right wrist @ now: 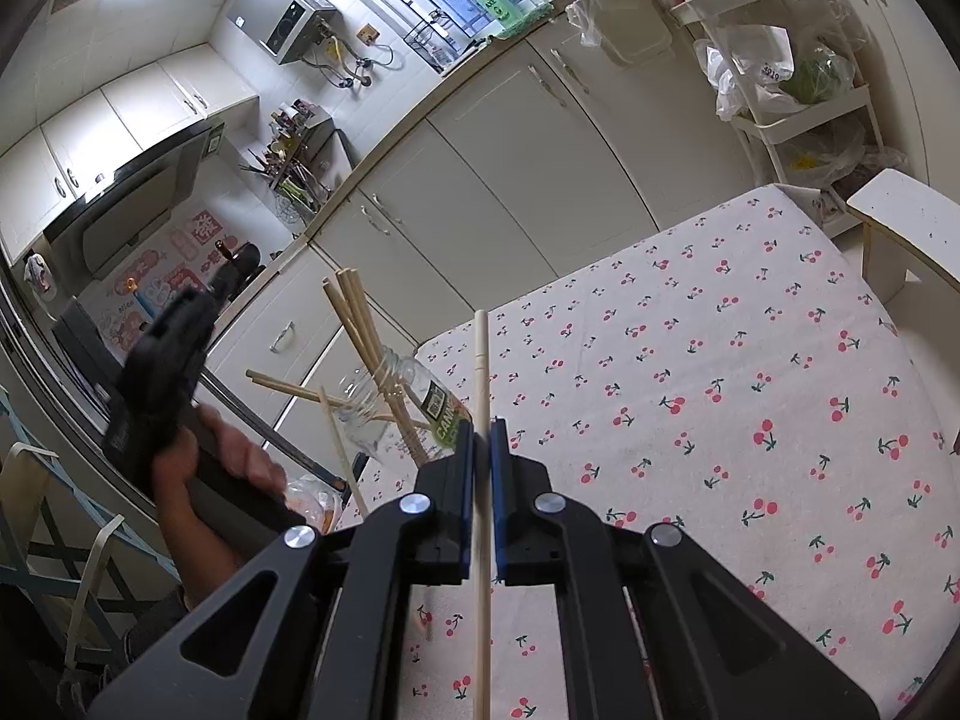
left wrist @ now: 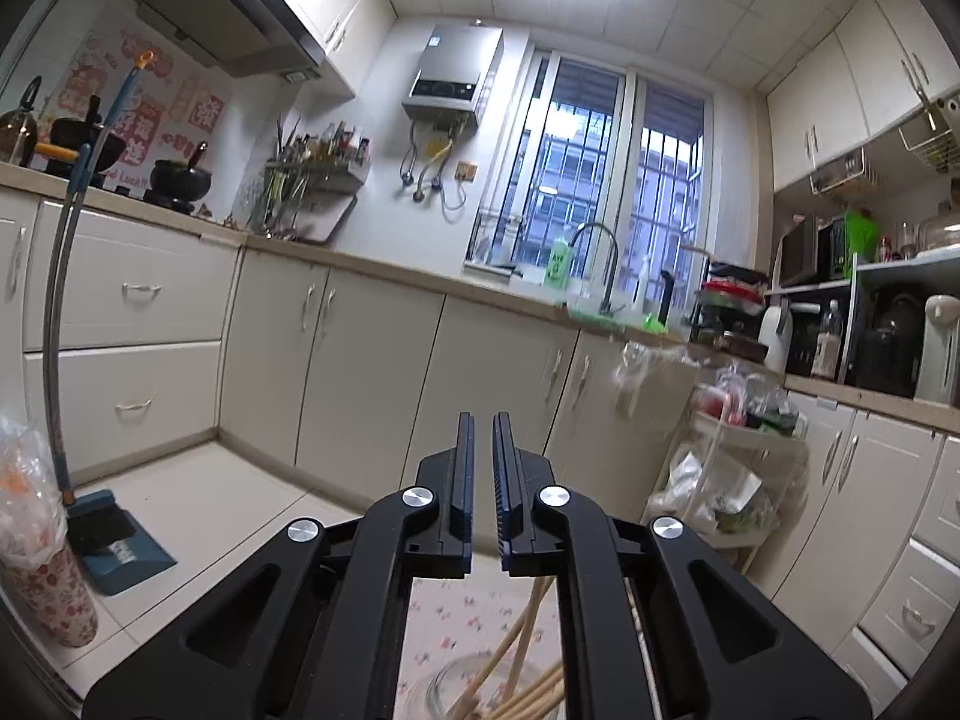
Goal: Organize utensils
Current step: 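Lift both held chopsticks up over the glass jar, then lower the right tool's chopstick into the jar and open the right tool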
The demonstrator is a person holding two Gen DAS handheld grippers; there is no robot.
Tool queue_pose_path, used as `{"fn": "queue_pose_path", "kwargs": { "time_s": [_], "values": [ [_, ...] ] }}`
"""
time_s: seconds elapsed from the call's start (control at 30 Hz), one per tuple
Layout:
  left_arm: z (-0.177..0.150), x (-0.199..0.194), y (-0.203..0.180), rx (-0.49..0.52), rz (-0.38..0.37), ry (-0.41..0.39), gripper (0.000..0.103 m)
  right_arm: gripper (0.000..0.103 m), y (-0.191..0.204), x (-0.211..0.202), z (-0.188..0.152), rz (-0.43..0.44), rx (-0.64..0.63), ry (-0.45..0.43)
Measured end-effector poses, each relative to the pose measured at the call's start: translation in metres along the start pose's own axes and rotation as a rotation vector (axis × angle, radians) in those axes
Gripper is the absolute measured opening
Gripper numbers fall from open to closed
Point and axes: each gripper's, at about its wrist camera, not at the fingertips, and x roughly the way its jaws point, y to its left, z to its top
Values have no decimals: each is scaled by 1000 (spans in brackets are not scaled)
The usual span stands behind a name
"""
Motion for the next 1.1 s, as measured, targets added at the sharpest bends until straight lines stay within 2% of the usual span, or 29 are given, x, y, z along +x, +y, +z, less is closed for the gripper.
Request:
{"fn": "queue_pose_path", "kwargs": {
  "time_s": [0.13, 0.2, 0.27, 0.37, 0.43, 0.5, 0.6, 0.7, 0.77, 0.9, 1.1],
  "values": [
    [4, 2, 4, -37, -14, 30, 6, 6, 2, 0, -1, 25, -1, 11],
    [4, -5, 10, -43, -11, 35, 6, 6, 8, 0, -2, 64, -6, 18],
    [5, -12, 17, -46, -4, 43, 6, 6, 19, -5, 0, 109, -18, -11],
    [7, -27, 30, -50, 17, 54, 6, 6, 51, -13, 14, 186, -54, -103],
    [3, -35, 38, -55, 23, 97, 12, 6, 76, -10, 31, 237, -91, -178],
    [-7, -43, 46, -66, 17, 167, 30, 6, 100, -1, 46, 270, -142, -236],
    [-40, -52, 49, -29, -26, 332, 39, 6, 125, 25, 63, 277, -214, -295],
    [-66, -62, 54, -9, -48, 434, 42, 6, 141, 55, 77, 262, -269, -327],
    [-79, -65, 61, -32, -58, 490, 44, 6, 144, 74, 81, 256, -279, -339],
    [-93, -70, 65, -32, -82, 543, 47, 6, 145, 107, 85, 231, -299, -354],
    [-101, -71, 59, -10, -128, 576, 51, 6, 143, 126, 79, 161, -362, -377]
  ]
}}
